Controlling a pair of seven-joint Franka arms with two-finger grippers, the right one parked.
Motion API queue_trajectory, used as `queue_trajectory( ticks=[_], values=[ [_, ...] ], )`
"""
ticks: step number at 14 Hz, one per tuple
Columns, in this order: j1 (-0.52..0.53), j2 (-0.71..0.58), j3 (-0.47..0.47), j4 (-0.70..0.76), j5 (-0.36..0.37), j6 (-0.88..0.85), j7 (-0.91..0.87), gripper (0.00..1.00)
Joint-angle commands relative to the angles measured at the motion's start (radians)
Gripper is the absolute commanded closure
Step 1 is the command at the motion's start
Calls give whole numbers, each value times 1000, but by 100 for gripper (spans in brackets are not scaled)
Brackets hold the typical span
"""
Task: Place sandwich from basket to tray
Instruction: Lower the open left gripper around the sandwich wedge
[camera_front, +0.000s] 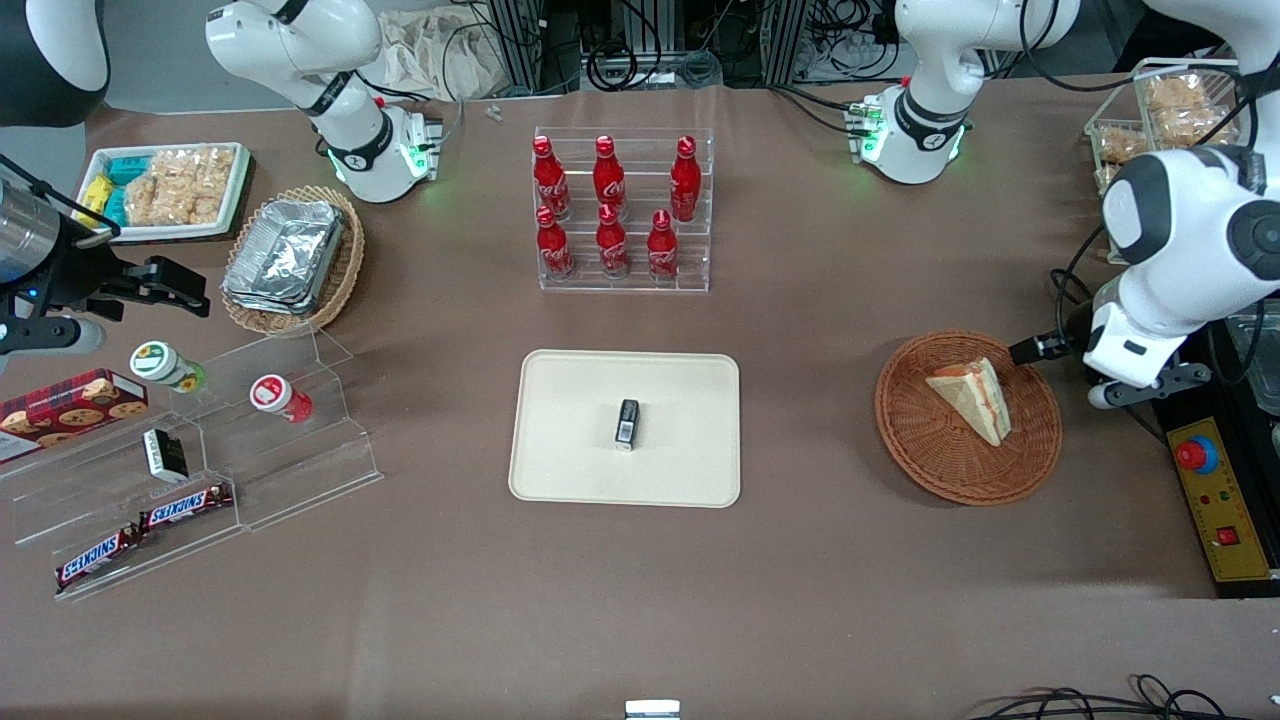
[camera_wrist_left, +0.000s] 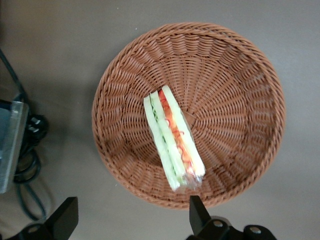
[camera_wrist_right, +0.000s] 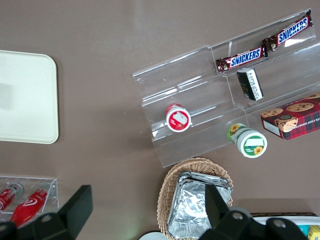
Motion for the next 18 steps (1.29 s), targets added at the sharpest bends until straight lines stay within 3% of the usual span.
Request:
queue_trajectory(
  ticks=[1, 6, 18],
  values=[
    [9, 79, -10, 9, -56, 55, -77, 0],
    [3, 151, -18, 3, -113, 141, -298, 0],
    [-6, 211, -41, -44, -114, 234, -389, 0]
  ],
)
